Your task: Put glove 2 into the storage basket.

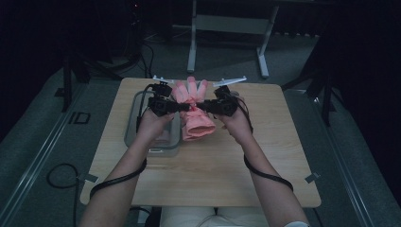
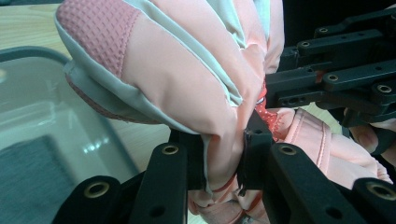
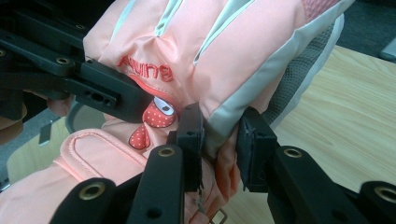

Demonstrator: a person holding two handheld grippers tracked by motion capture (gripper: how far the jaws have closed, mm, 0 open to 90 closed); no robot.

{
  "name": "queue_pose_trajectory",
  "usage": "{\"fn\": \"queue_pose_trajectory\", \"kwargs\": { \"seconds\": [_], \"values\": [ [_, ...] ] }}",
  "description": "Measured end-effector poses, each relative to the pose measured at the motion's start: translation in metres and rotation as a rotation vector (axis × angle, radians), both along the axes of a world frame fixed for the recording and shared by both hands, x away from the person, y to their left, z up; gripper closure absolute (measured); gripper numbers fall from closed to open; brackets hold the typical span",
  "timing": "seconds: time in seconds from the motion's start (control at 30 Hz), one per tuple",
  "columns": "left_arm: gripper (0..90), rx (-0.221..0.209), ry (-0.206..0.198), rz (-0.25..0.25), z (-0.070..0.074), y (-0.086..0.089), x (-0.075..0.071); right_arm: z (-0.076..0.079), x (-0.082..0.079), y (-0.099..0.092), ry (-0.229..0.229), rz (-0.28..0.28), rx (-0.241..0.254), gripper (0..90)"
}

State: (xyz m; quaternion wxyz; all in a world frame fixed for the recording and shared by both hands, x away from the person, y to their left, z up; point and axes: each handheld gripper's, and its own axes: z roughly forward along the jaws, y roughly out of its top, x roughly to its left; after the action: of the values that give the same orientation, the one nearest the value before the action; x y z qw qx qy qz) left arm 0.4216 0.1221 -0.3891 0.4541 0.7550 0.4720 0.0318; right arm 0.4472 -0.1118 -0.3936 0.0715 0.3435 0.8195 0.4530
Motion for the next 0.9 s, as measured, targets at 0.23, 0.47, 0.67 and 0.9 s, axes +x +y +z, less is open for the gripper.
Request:
{"fn": "queue_pose_trajectory", "kwargs": {
  "seconds": [0.23, 0.47, 0.67, 0.9],
  "values": [
    [75.5, 0.008, -0.006, 0.044, 0.008, 0.027, -0.005, 0.007, 0.003, 0.032, -0.009, 0.034, 0.004, 72.9],
    [75.5, 0.015, -0.007, 0.089, 0.011, 0.056, -0.01, 0.01, 0.006, 0.063, -0.014, 0.065, -0.001, 72.9],
    [75.5, 0.03, 0.012, 0.127, 0.006, 0.083, -0.013, 0.005, 0.011, 0.093, -0.001, 0.1, -0.006, 73.0],
    [75.5, 0.025, 0.022, 0.153, -0.006, 0.102, -0.007, -0.004, 0.02, 0.117, 0.006, 0.118, -0.029, 73.0]
  ]
}}
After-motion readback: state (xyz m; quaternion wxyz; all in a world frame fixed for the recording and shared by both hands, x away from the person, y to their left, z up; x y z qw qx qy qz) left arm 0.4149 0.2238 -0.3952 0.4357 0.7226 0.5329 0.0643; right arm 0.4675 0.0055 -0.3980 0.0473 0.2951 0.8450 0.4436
